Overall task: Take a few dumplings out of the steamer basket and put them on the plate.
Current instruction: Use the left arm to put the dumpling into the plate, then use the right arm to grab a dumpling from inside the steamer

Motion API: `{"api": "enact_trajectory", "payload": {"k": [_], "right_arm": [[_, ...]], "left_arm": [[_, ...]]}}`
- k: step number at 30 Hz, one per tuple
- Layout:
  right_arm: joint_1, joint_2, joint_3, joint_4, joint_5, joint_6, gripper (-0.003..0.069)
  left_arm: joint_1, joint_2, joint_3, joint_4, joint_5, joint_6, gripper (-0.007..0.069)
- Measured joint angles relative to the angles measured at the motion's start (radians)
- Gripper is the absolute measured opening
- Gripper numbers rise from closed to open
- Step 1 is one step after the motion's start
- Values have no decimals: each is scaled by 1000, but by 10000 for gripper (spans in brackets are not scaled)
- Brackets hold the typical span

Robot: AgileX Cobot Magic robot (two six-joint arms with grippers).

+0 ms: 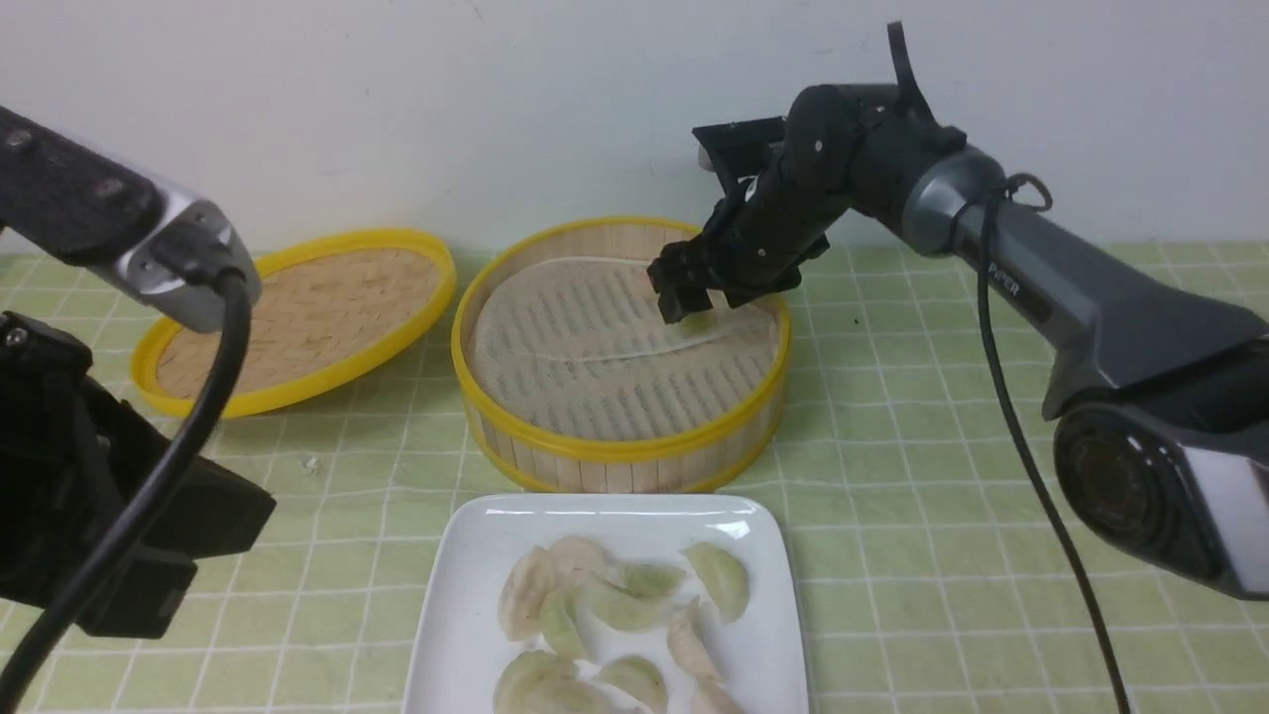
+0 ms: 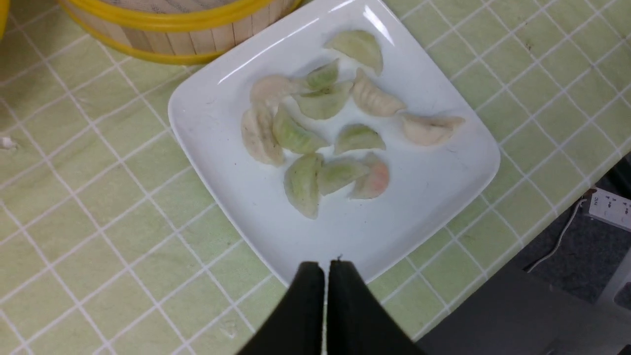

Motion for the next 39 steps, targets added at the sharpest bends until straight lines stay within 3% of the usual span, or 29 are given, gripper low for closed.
{"api": "enact_trajectory", "payload": {"k": [9,15,22,33,39], "right_arm": [[12,34,-9,19,-22,-48,491],[18,30,-9,-41,-14,-53,336],[21,-27,-7,-119,48,-42,336],[21,-285,16,-104,187,-29,336],[29,-527,279,10,189,-31,336]], "left_arm": [[0,0,0,10,17,-25,-6],[0,0,0,10,18,-28,-6],[0,0,0,11,18,-31,-6],[0,0,0,11,16,-33,-6],[0,0,0,11,-7,-33,-6]]}}
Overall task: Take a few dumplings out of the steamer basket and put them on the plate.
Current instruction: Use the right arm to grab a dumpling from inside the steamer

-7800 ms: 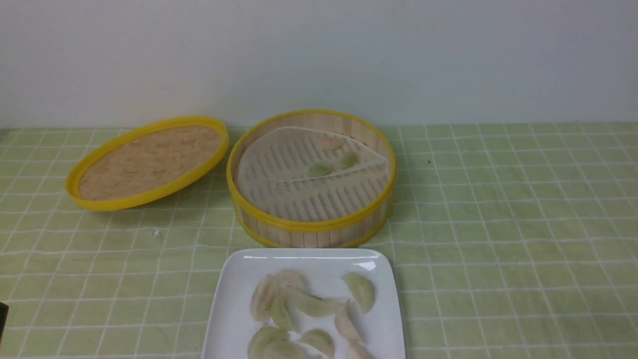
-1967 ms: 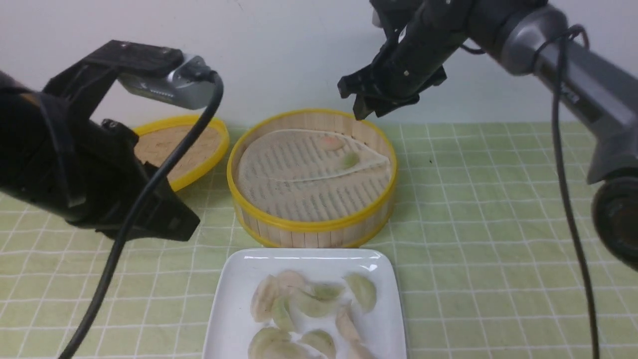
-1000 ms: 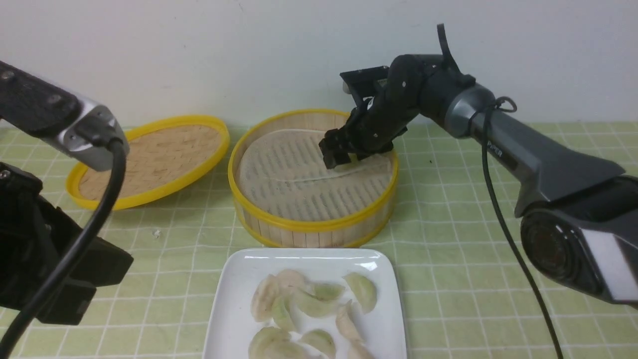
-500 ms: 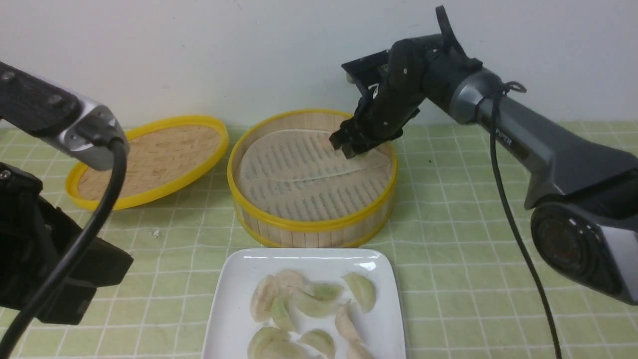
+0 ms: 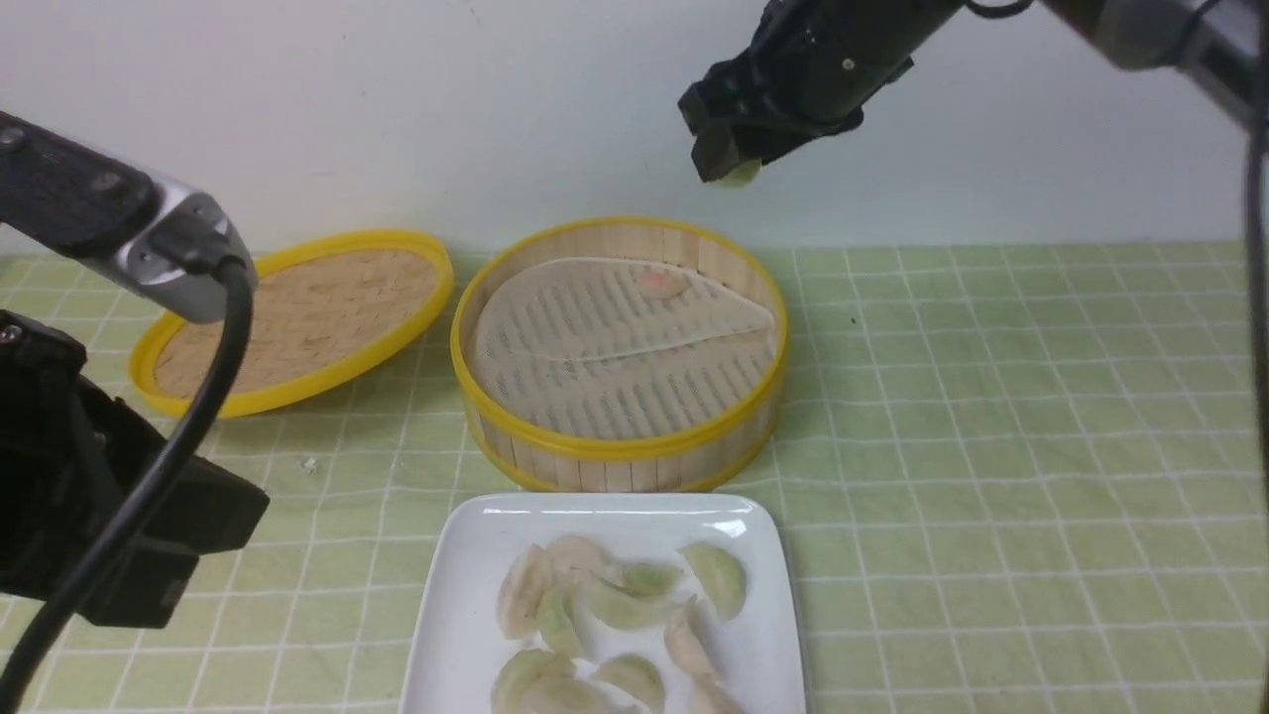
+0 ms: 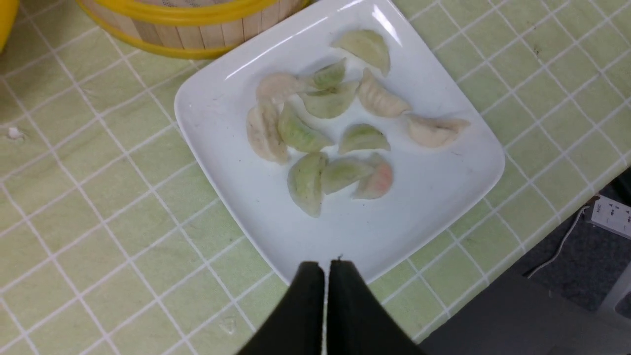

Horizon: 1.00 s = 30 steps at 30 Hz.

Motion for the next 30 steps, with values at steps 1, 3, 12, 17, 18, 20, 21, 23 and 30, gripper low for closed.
{"api": "enact_trajectory", "payload": {"k": [1,3,12,17,18,20,21,23,30], "right_arm": [[9,-62,88,10,0,-12,336],[26,-135,196,18,0,-28,336],[213,-396,792,66,-35,-82,335],[295,-352,939,77,-214,-82,335],[303,-336,946,79,-246,-82,335],[308,-298,952,83,-289,-82,335],[308,-279,952,89,-319,-81,335],[308,-249,952,123,-351,-71,335],[320,-217,952,220,-359,-142,351]], "left_arm": [[0,0,0,0,0,0,-6],[0,0,0,0,0,0,-6],[0,0,0,0,-2,0,-6],[0,0,0,0,-27,0,-6],[0,0,0,0,-32,0,-6],[0,0,0,0,-33,0,-6],[0,0,0,0,-34,0,-6],[0,0,0,0,-34,0,-6],[0,0,0,0,-34,0,-6]]}}
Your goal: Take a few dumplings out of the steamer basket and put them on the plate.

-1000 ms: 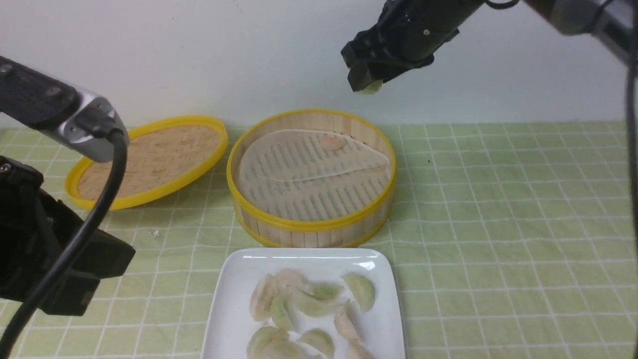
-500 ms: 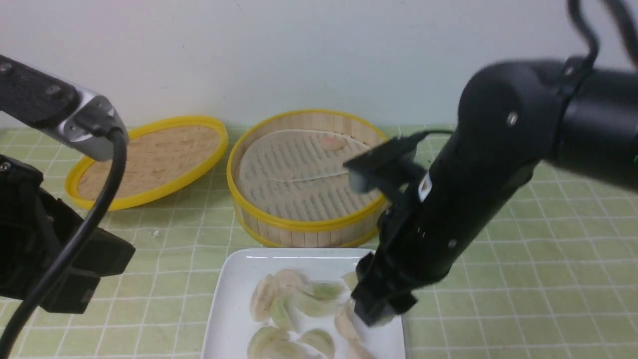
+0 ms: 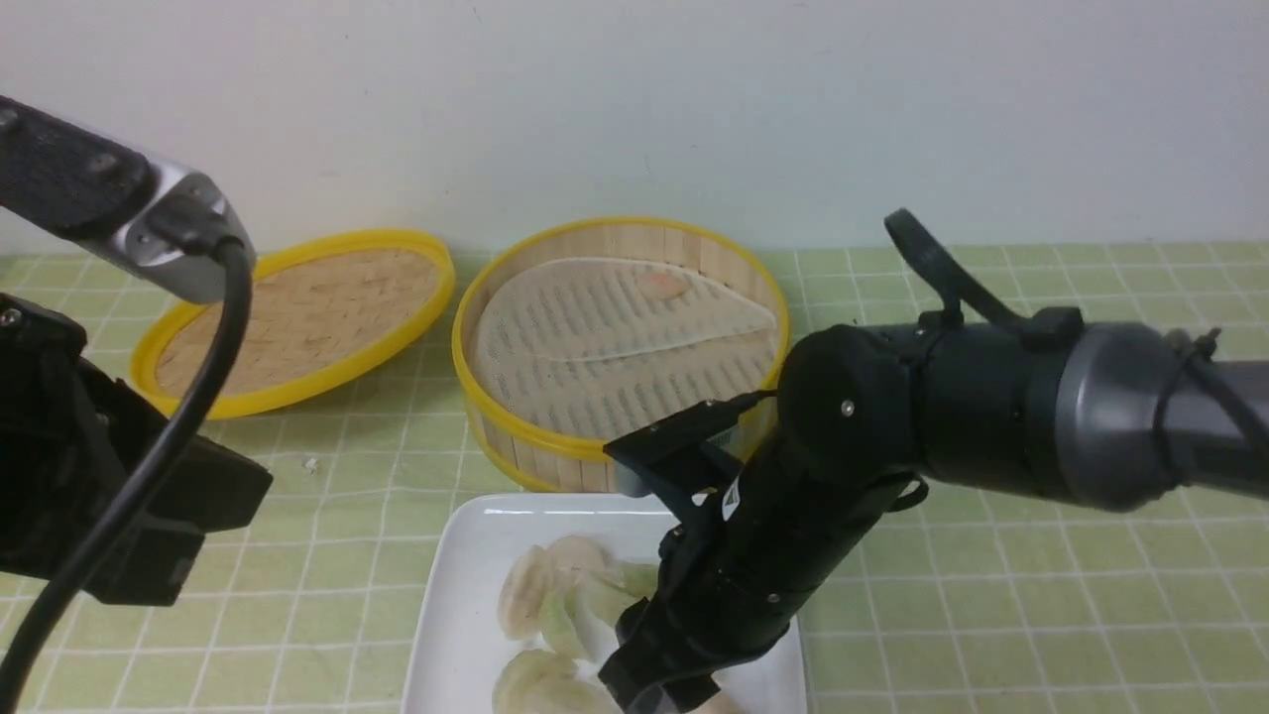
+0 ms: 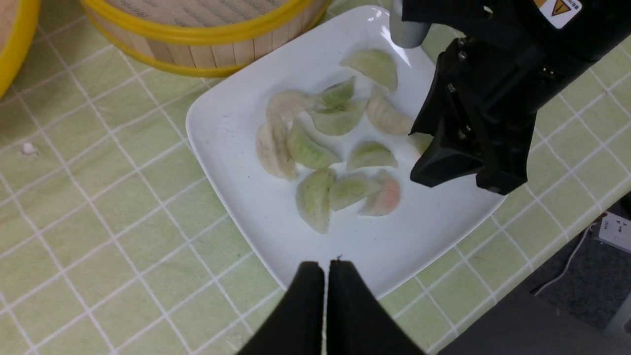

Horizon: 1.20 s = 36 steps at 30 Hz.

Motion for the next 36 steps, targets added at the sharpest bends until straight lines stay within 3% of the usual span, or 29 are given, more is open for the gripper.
{"api": "enact_trajectory", "payload": {"k": [9,15,18,20,23,26,27,29,36], "right_arm": [[0,0,-73,-68,75,30,509],[0,0,-207,-159,213,59,512],[0,-3,-286,-255,281,98,466],[0,-22,-328,-343,314,134,398],[0,-92,-350,-474,334,192,229],[-14,-188,-352,-520,341,230,59],[-17,-194,-352,-522,343,235,52],[-48,-281,-352,-527,352,258,-1],[-102,-395,-352,-518,362,258,-15]], "left_arm": [[0,0,0,0,-9,0,-6],[0,27,-15,0,-83,-61,-6],[0,124,-94,-5,-102,-88,-6],[0,218,-173,-16,-103,-66,-6],[0,418,-334,-49,-101,28,-6],[0,624,-509,-92,-94,151,-6],[0,638,-522,-92,-94,162,-6],[0,857,-722,-167,-51,305,-6],[-2,1310,-1207,-233,34,356,-6]]}}
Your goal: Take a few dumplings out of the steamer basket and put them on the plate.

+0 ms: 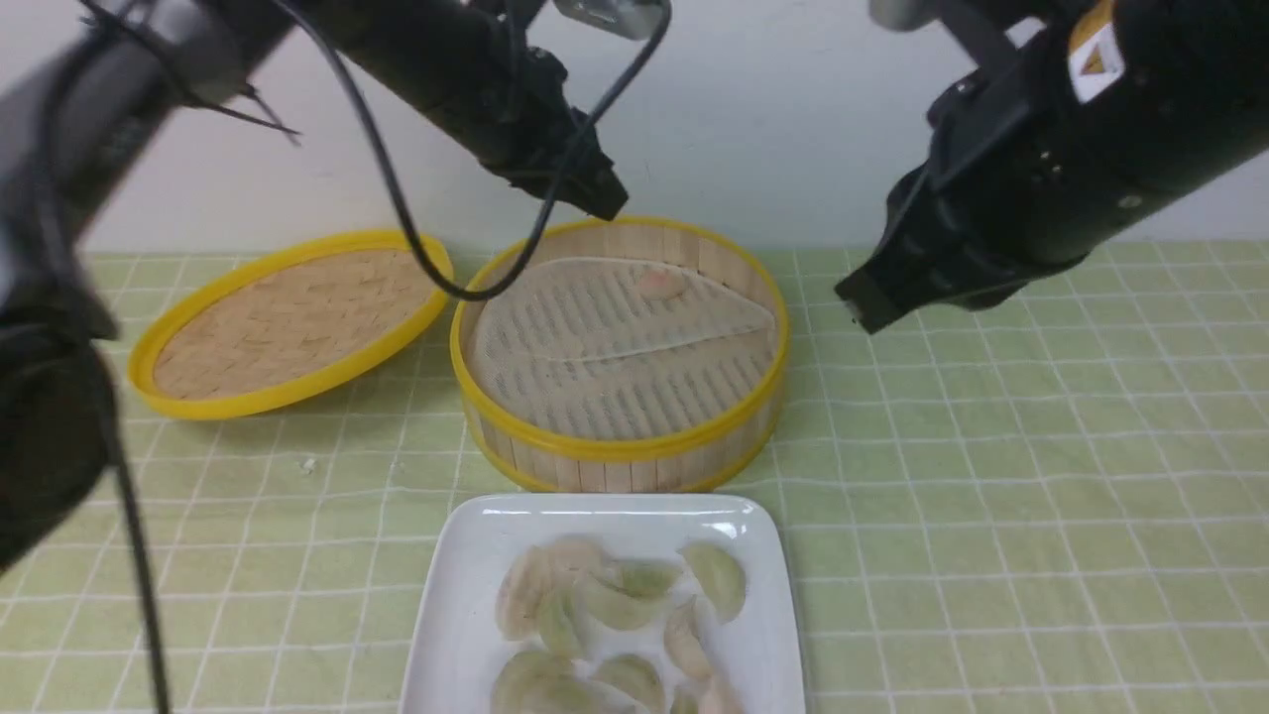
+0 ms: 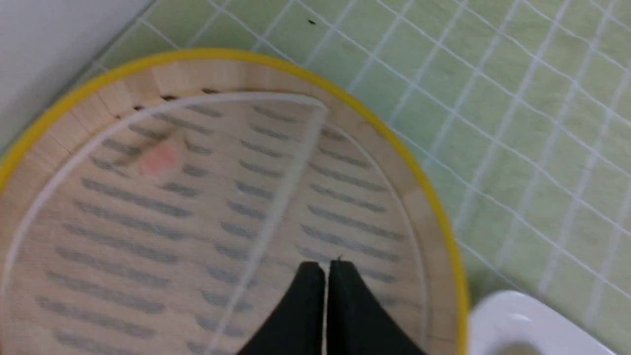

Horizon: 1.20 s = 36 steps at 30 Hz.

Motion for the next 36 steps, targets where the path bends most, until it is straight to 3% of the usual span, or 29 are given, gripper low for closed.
{"api": "enact_trajectory", "payload": {"k": [8,16,19,26,29,36], "right_arm": [[-3,-15,1,7,6,0,-16],[-3,-15,1,-47,6,0,-16],[-3,-15,1,-51,6,0,-16],[-3,-15,1,-36,6,0,-16],[-3,-15,1,-33,6,0,-16],[-3,-15,1,-33,6,0,-16]], "left_arm": [[-29,393,-513,113,9,-93,-6],[-65,509,-610,127,22,5,17],[-71,538,-611,127,23,46,91],[-73,585,-611,133,-61,75,408],[-73,587,-611,148,-81,82,500],[-74,577,-614,187,-106,94,521]]}}
